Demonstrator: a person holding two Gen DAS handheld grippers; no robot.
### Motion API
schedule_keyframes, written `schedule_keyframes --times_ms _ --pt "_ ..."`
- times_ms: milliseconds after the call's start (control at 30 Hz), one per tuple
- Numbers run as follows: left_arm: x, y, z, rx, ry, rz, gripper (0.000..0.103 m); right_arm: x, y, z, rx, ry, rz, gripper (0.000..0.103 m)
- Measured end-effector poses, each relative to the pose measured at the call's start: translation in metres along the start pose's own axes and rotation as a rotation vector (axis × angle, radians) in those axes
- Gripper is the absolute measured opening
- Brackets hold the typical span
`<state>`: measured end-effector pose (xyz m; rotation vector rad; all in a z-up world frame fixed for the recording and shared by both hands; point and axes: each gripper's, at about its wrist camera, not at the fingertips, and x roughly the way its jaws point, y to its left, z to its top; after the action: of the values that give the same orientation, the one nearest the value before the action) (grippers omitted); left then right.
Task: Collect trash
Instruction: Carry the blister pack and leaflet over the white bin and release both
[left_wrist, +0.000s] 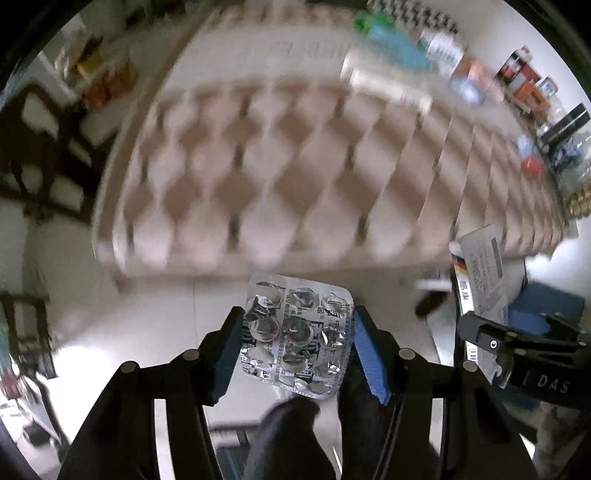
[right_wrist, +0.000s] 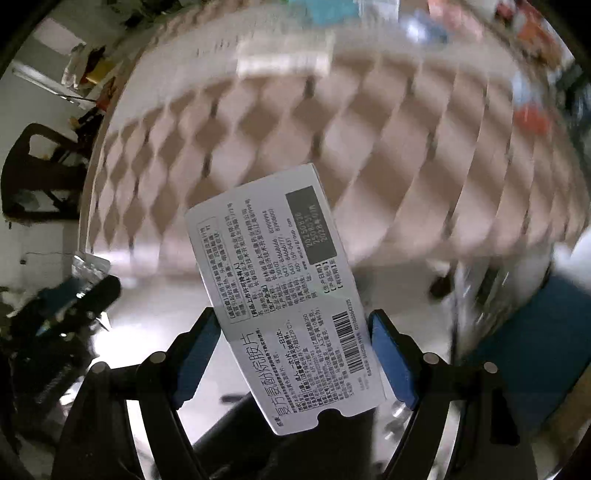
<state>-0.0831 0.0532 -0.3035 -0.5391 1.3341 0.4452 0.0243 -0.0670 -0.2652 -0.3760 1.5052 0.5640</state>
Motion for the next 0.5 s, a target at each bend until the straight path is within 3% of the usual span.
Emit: schedule_keyframes --times_ms 100,233,500 --pt "0.049 0.019 -0.036 -0.037 0.103 -0.017 0.055 0.040 0.003 -0.043 0.068 0.081 0.040 0.083" --pt "0.132 0.042 -0.056 -0.112 0.200 -0.057 0.055 0.120 -0.008 -0.083 0.171 0.183 0.062 0.083" --pt "0.319 0.065 -0.056 -0.210 0.330 -0.170 0.056 0.314 -0.045 -0.096 0.349 0.289 0.096 0.083"
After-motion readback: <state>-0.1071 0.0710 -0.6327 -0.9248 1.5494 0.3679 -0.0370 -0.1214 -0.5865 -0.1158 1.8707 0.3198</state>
